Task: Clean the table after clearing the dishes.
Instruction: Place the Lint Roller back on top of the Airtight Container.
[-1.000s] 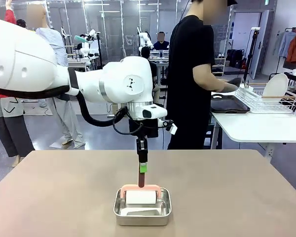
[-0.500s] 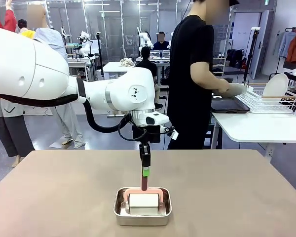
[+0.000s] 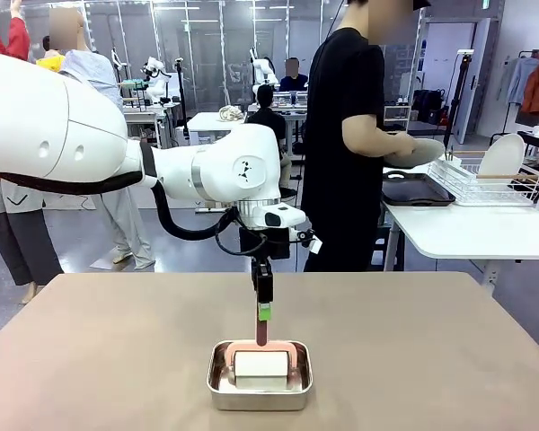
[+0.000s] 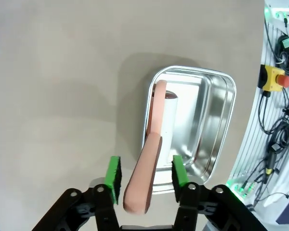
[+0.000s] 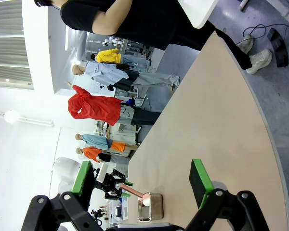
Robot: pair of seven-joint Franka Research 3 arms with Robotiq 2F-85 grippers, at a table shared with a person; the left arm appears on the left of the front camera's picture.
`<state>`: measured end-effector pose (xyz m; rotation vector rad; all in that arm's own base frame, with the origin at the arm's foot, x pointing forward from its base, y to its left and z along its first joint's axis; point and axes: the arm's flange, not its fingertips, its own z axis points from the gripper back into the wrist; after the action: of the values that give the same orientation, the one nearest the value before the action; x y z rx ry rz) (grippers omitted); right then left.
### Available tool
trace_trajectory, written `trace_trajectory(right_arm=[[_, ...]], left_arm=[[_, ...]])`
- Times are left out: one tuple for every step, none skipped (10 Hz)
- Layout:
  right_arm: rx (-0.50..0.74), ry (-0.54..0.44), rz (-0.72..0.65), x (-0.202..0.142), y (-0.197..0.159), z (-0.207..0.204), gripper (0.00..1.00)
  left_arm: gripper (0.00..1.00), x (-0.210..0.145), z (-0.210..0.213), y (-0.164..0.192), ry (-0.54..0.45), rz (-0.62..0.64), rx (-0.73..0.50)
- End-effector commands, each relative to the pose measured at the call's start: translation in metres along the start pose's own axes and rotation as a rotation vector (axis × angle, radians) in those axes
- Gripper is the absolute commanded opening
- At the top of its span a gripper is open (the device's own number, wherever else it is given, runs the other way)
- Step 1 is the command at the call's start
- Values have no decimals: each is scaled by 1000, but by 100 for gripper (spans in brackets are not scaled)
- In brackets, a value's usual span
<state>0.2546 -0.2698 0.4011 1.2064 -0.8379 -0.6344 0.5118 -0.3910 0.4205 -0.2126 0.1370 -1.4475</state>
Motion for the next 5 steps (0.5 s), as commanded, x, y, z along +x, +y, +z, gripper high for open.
trace_trajectory(right_arm=[[9,-1,20,-4,0,1,100],[9,-1,20,-4,0,1,100],[9,-1,20,-4,0,1,100],[9,-1,20,-4,0,1,100],[9,-1,20,-4,0,1,100]], left_arm=[[100,1,10,-1,-16,11,25],[100,1,13,-1,-14,11,29],[100,1,15,-1,-8,11,35],[100,-1,17,-1,-8,15,40],[100,-2,18,-2,-9,19,43]])
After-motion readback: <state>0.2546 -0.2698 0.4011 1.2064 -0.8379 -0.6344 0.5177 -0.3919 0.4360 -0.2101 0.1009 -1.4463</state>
